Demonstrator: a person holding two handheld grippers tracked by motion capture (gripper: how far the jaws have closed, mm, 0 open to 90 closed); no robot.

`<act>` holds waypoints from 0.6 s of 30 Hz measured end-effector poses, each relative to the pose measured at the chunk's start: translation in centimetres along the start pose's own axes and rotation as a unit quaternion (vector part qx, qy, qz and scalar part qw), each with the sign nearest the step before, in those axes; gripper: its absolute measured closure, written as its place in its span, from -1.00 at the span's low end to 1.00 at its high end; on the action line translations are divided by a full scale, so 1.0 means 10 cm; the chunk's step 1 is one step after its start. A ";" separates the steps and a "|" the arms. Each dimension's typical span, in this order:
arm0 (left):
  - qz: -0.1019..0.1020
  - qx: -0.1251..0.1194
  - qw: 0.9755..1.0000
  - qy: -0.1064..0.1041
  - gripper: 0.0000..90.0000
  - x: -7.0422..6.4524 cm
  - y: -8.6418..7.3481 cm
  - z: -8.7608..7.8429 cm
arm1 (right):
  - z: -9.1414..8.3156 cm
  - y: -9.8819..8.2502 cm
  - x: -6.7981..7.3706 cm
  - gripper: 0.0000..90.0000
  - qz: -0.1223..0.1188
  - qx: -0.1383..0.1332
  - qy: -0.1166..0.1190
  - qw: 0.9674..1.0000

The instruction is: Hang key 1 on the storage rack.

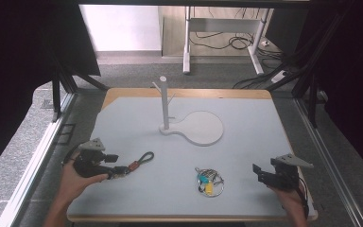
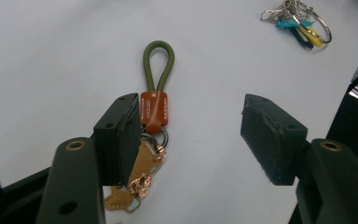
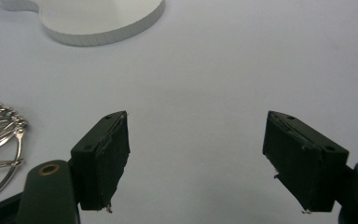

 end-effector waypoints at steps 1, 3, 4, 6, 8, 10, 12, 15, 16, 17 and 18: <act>-0.001 0.004 1.000 0.001 -0.14 0.00 0.02 0.01 | -0.01 0.00 0.00 -0.49 0.000 0.001 0.002 1.000; -0.001 0.011 1.000 0.003 -0.14 0.02 0.07 0.04 | -0.03 -0.01 0.00 -0.49 0.001 -0.001 0.004 1.000; -0.001 0.011 1.000 0.003 -0.14 0.02 0.07 0.04 | -0.03 -0.01 0.00 -0.49 0.001 -0.001 0.004 1.000; 0.001 0.022 1.000 0.003 -0.14 0.03 0.11 0.09 | -0.03 -0.01 -0.01 -0.49 0.003 -0.001 0.005 1.000; 0.000 0.030 1.000 0.004 -0.12 0.04 0.13 0.12 | -0.03 -0.01 -0.01 -0.49 0.002 -0.001 0.005 1.000; -0.001 0.046 0.999 0.006 -0.12 0.06 0.16 0.17 | -0.02 -0.01 0.00 -0.49 -0.003 0.002 0.006 1.000; 0.000 0.054 0.998 0.009 -0.11 0.07 0.17 0.18 | -0.02 -0.02 0.00 -0.49 -0.003 0.004 0.006 1.000; 0.008 0.073 0.997 0.014 -0.08 0.08 0.25 0.22 | -0.01 -0.03 0.00 -0.49 -0.005 0.009 0.004 1.000; 0.008 0.073 0.997 0.014 -0.07 0.08 0.25 0.22 | -0.01 -0.03 0.00 -0.49 -0.005 0.009 0.004 1.000; 0.012 0.083 0.996 0.016 -0.06 0.08 0.27 0.23 | -0.01 -0.03 0.01 -0.48 -0.007 0.010 0.002 1.000; 0.012 0.083 0.996 0.016 -0.06 0.08 0.27 0.23 | -0.01 -0.03 0.01 -0.48 -0.007 0.010 0.002 1.000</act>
Point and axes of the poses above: each handheld gripper's, and its own axes: z roughly forward along the jaws, y roughly out of its top, x roughly to its left, the point moved 4 cm from there along z, roughly forward along the jaws, and after that the axes turned 3 degrees about -y, right-handed, at the moved point
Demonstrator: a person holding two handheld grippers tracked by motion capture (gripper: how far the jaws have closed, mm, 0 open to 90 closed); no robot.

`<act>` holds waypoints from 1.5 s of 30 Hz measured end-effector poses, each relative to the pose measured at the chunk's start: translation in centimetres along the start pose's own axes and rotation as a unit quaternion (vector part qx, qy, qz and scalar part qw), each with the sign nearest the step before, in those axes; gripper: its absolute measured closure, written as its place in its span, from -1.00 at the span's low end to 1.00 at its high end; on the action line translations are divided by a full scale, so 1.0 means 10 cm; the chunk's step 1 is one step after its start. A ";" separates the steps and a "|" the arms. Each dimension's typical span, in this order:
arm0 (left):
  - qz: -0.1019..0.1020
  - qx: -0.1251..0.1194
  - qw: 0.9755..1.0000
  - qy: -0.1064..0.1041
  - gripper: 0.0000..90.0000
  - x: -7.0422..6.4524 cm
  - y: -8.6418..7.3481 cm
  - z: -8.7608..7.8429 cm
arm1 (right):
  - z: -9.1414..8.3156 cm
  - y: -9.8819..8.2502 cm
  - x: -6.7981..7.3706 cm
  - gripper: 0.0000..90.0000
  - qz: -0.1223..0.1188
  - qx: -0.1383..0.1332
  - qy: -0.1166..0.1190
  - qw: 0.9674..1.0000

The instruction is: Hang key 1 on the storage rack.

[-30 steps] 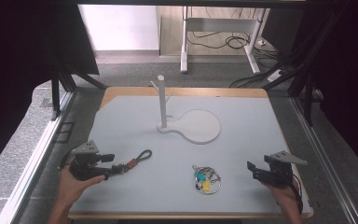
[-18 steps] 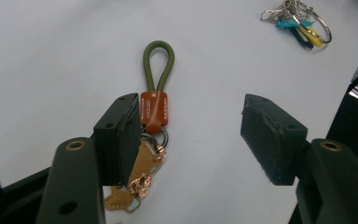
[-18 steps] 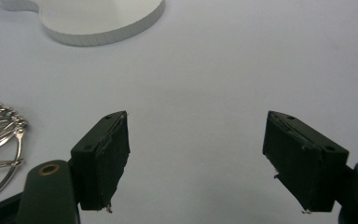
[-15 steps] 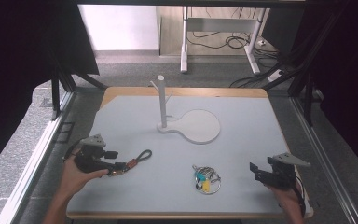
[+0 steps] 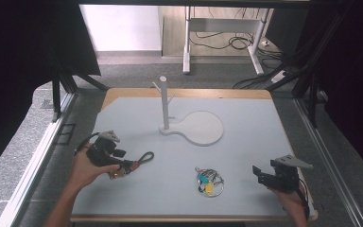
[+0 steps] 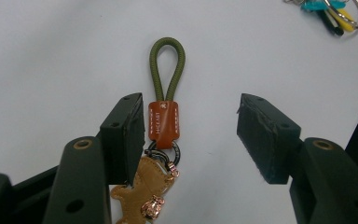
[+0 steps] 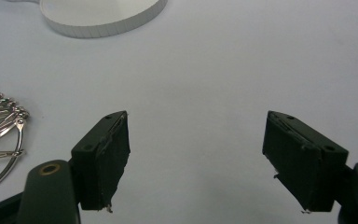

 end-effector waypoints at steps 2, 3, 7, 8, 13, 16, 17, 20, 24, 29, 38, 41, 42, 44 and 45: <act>0.005 0.016 1.000 0.003 -0.05 -0.01 0.04 -0.01 | 0.00 0.00 0.02 -0.48 -0.004 0.002 0.002 1.000; 0.006 0.019 1.000 0.003 -0.04 -0.01 0.05 -0.01 | 0.01 0.00 0.02 -0.47 -0.005 0.002 0.002 1.000; 0.011 0.027 1.000 0.005 0.01 0.00 0.09 -0.01 | 0.04 -0.02 0.03 -0.47 -0.011 0.007 0.001 1.000; 0.013 0.032 0.999 0.005 0.02 0.00 0.10 0.01 | 0.04 -0.02 0.03 -0.47 -0.012 0.008 0.001 1.000; 0.019 0.061 0.998 0.005 0.06 0.02 0.13 0.10 | 0.05 -0.03 0.04 -0.46 -0.015 0.011 0.002 1.000; 0.019 0.076 0.997 0.007 0.06 0.03 0.14 0.16 | 0.05 -0.03 0.04 -0.46 -0.016 0.013 0.002 1.000; 0.017 0.079 0.997 0.007 0.06 0.03 0.15 0.18 | 0.06 -0.04 0.04 -0.45 -0.017 0.014 0.002 1.000; 0.021 0.094 0.995 0.009 0.07 0.04 0.16 0.22 | 0.07 -0.04 0.05 -0.45 -0.019 0.019 0.004 1.000; 0.022 0.110 0.994 0.011 0.08 0.05 0.18 0.31 | 0.08 -0.05 0.05 -0.44 -0.020 0.024 0.004 0.999; 0.018 0.130 0.991 0.015 0.11 0.06 0.18 0.40 | 0.08 -0.06 0.05 -0.43 -0.022 0.027 0.004 0.999; 0.022 0.161 0.986 0.027 0.24 0.09 0.18 0.53 | 0.09 -0.07 0.04 -0.43 -0.024 0.030 0.001 0.999; 0.020 0.168 0.985 0.027 0.26 0.11 0.16 0.59 | 0.10 -0.08 0.05 -0.43 -0.027 0.033 0.000 0.999; 0.020 0.168 0.985 0.027 0.27 0.11 0.16 0.59 | 0.10 -0.08 0.05 -0.43 -0.027 0.033 0.000 0.999; 0.017 0.171 0.985 0.026 0.27 0.13 0.14 0.62 | 0.11 -0.08 0.06 -0.43 -0.028 0.035 0.001 0.999; 0.016 0.172 0.985 0.026 0.27 0.14 0.13 0.63 | 0.11 -0.08 0.06 -0.43 -0.028 0.036 0.001 0.999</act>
Point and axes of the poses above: each handheld gripper's, and its own axes: z roughly forward along the jaws, y roughly out of its top, x roughly to its left, the point moved 4 cm from there along z, roughly forward along the jaws, and after that the axes turned 3 degrees about -y, right-handed, at the moved point
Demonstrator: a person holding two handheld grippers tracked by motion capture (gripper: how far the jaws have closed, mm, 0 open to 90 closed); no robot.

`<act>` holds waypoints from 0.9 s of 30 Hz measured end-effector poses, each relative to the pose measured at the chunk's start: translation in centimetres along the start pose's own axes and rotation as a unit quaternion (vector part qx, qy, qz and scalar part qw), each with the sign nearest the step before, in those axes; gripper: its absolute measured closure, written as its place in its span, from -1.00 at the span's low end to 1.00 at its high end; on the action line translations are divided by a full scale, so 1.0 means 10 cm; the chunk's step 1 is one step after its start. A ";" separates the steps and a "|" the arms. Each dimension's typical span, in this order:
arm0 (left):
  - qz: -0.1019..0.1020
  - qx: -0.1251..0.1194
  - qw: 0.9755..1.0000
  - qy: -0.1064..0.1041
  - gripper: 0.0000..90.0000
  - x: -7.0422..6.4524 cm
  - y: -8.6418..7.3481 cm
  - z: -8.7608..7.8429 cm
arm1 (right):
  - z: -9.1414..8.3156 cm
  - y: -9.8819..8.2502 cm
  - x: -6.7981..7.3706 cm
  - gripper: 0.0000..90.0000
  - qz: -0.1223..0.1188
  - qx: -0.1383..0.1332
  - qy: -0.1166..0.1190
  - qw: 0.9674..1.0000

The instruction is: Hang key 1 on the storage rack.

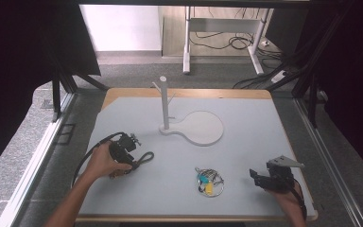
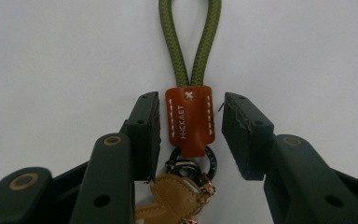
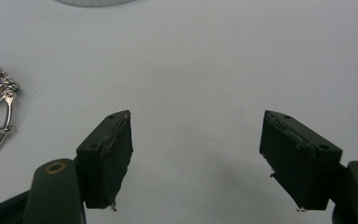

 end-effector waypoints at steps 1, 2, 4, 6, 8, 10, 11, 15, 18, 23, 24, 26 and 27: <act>0.002 0.004 1.000 0.002 0.28 0.01 0.00 0.02 | 0.00 0.00 0.00 -0.43 0.000 0.001 -0.001 1.000; 0.003 0.004 1.000 0.001 0.28 0.00 0.00 0.03 | 0.01 0.00 0.00 -0.43 0.001 0.001 -0.001 1.000; 0.007 0.005 1.000 -0.003 0.29 -0.01 0.01 0.04 | 0.01 -0.01 0.00 -0.43 0.001 0.001 -0.002 1.000; 0.009 0.009 1.000 -0.002 0.30 -0.02 0.02 0.05 | 0.01 -0.01 0.00 -0.43 0.000 0.002 -0.002 1.000; 0.018 0.020 1.000 0.002 0.32 0.00 0.01 0.06 | 0.02 -0.01 0.01 -0.43 -0.001 0.003 -0.002 1.000; 0.017 0.019 1.000 0.004 0.40 0.00 0.01 0.06 | 0.01 -0.01 0.01 -0.43 -0.001 0.001 -0.003 1.000; 0.016 0.018 1.000 0.007 0.40 0.01 0.01 0.06 | 0.01 -0.01 0.01 -0.43 -0.001 0.001 -0.003 1.000; 0.016 0.018 1.000 0.009 0.47 0.01 0.01 0.06 | 0.01 -0.01 -0.01 -0.43 0.000 0.001 -0.004 1.000; 0.018 0.016 1.000 0.010 0.48 0.01 0.01 0.05 | 0.01 -0.01 -0.02 -0.43 0.001 0.002 -0.007 1.000; 0.008 -0.001 1.000 0.006 0.48 -0.01 0.01 0.03 | 0.01 -0.01 -0.02 -0.43 0.001 0.002 -0.006 1.000; 0.007 -0.009 1.000 0.001 0.48 -0.02 0.00 -0.03 | 0.01 -0.01 -0.03 -0.43 0.002 0.002 -0.007 1.000; 0.004 -0.021 1.000 -0.007 0.48 -0.02 -0.02 -0.11 | 0.00 -0.02 -0.04 -0.43 0.003 0.002 -0.008 1.000; 0.003 -0.027 1.000 -0.010 0.48 -0.01 -0.04 -0.16 | 0.00 -0.02 -0.04 -0.43 0.004 0.002 -0.007 1.000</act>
Point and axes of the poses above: each handheld gripper's, and its own axes: z roughly forward along the jaws, y roughly out of its top, x roughly to its left, the point moved 4 cm from there along z, roughly forward along the jaws, and after that the axes turned 3 degrees about -y, right-handed, at the moved point
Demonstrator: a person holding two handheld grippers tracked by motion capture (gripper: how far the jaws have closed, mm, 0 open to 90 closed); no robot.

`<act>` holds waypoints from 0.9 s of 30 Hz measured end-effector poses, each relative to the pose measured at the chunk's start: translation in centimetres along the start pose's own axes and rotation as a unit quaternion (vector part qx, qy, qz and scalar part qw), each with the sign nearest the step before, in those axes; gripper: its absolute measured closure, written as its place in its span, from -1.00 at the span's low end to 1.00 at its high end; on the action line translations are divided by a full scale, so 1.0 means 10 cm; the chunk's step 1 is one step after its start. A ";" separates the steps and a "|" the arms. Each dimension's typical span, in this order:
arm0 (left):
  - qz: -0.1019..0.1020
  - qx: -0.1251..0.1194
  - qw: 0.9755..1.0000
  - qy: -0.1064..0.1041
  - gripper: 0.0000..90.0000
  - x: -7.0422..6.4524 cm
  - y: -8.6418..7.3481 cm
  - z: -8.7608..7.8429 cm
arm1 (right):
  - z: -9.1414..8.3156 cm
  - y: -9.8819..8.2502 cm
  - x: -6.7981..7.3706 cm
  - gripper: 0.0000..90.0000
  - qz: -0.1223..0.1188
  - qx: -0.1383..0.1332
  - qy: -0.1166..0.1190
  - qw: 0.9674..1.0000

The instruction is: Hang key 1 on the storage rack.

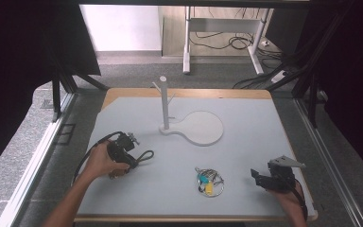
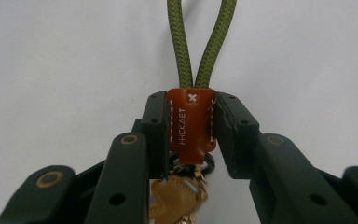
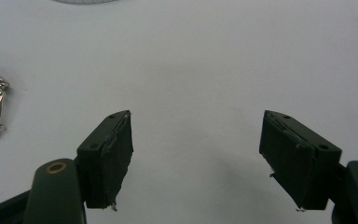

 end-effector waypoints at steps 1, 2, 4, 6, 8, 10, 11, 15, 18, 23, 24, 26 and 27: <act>-0.001 -0.004 1.000 0.000 0.48 0.01 -0.02 -0.05 | 0.00 0.00 -0.01 -0.43 0.001 -0.001 -0.001 1.000; -0.001 -0.004 1.000 0.000 0.48 0.01 -0.02 -0.05 | 0.00 0.00 -0.01 -0.43 0.001 -0.001 -0.001 1.000; 0.004 -0.010 1.000 0.013 0.48 0.01 -0.04 -0.20 | -0.01 0.00 -0.02 -0.42 0.003 -0.002 -0.003 1.000; 0.011 -0.018 1.000 0.013 0.48 -0.02 -0.03 -0.30 | -0.02 0.00 -0.03 -0.42 0.005 -0.003 -0.004 1.000; 0.013 -0.020 1.000 0.016 0.48 -0.03 -0.03 -0.34 | -0.02 0.00 -0.03 -0.42 0.005 -0.003 -0.004 1.000; 0.020 -0.028 0.999 0.017 0.48 -0.07 0.00 -0.44 | -0.02 0.00 -0.04 -0.42 0.005 -0.003 -0.004 1.000; 0.020 -0.032 0.999 0.017 0.48 -0.08 0.00 -0.47 | -0.02 0.00 -0.04 -0.42 0.005 -0.003 -0.004 1.000; 0.022 -0.041 0.999 0.012 0.48 -0.10 0.02 -0.54 | -0.02 -0.01 -0.03 -0.42 0.002 -0.003 -0.004 1.000; 0.020 -0.048 0.999 0.006 0.48 -0.11 0.02 -0.56 | -0.03 0.00 -0.04 -0.41 0.004 -0.008 -0.006 1.000; 0.019 -0.051 0.999 0.005 0.48 -0.10 0.03 -0.60 | -0.04 0.00 -0.06 -0.40 0.007 -0.008 -0.007 1.000; 0.020 -0.053 0.998 0.005 0.48 -0.10 0.04 -0.63 | -0.03 -0.01 -0.06 -0.40 0.007 -0.007 -0.006 1.000; 0.023 -0.054 0.998 0.008 0.48 -0.10 0.05 -0.66 | -0.03 -0.01 -0.06 -0.40 0.006 -0.007 -0.006 1.000; 0.024 -0.059 0.998 0.012 0.48 -0.11 0.07 -0.71 | -0.02 -0.01 -0.06 -0.40 0.006 -0.005 -0.005 1.000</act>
Point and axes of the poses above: each handheld gripper's, and its own axes: z roughly forward along the jaws, y roughly out of its top, x roughly to its left, the point moved 4 cm from there along z, roughly forward along the jaws, and after that the axes turned 3 degrees about -y, right-handed, at the moved point
